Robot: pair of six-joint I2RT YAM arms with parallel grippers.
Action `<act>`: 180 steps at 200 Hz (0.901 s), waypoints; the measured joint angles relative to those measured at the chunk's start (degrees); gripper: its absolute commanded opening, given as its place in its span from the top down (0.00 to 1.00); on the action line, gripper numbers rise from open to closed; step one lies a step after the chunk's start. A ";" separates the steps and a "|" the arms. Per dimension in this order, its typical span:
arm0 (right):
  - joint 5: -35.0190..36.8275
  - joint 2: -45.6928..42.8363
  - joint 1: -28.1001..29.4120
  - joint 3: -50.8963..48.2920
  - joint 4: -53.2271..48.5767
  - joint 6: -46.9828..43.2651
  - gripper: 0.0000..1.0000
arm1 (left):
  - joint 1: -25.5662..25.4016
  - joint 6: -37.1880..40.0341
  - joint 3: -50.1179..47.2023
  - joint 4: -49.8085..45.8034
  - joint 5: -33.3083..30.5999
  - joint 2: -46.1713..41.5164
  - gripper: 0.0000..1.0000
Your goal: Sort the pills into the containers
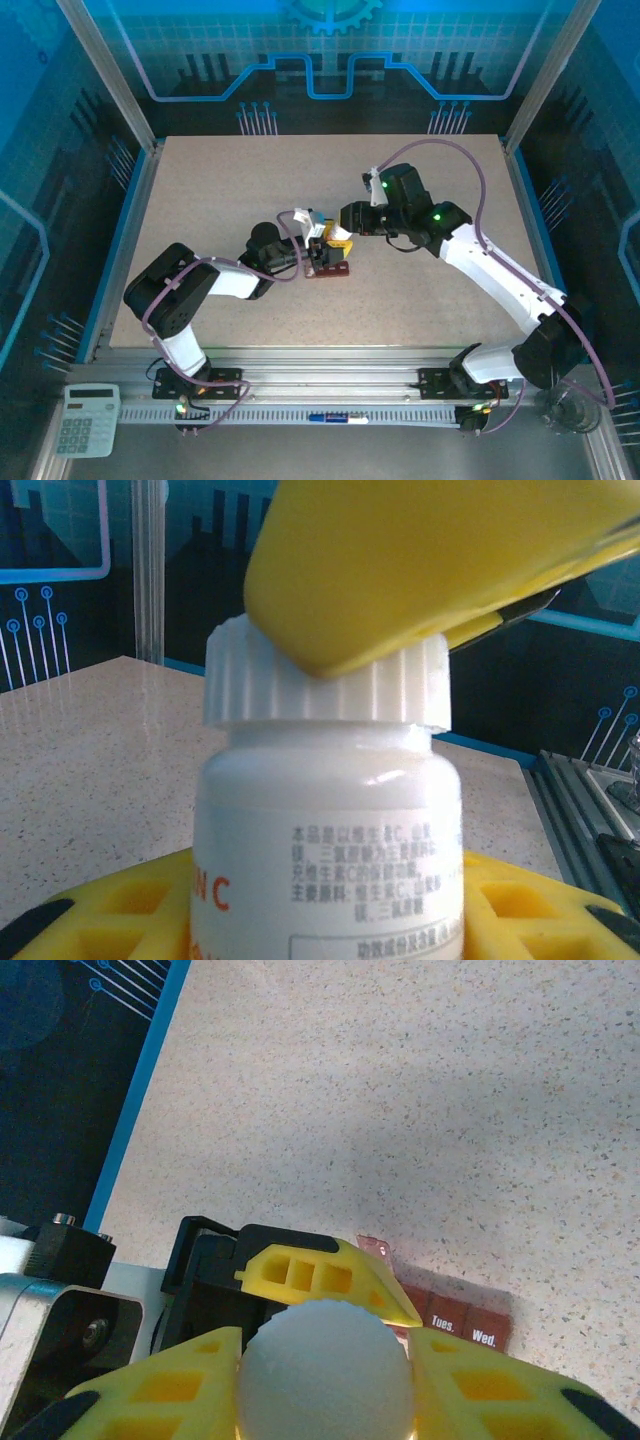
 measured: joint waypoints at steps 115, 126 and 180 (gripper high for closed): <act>-10.64 0.72 -7.56 11.04 -8.22 -17.62 0.18 | -0.11 0.02 0.02 4.79 0.02 -0.04 1.00; -12.13 1.33 -7.82 12.15 -9.29 -21.11 0.19 | -0.11 0.02 0.02 4.79 0.02 -0.04 1.00; -16.37 6.51 -8.07 15.02 -14.73 -32.28 0.21 | -0.11 0.02 0.02 4.79 0.04 -0.07 1.00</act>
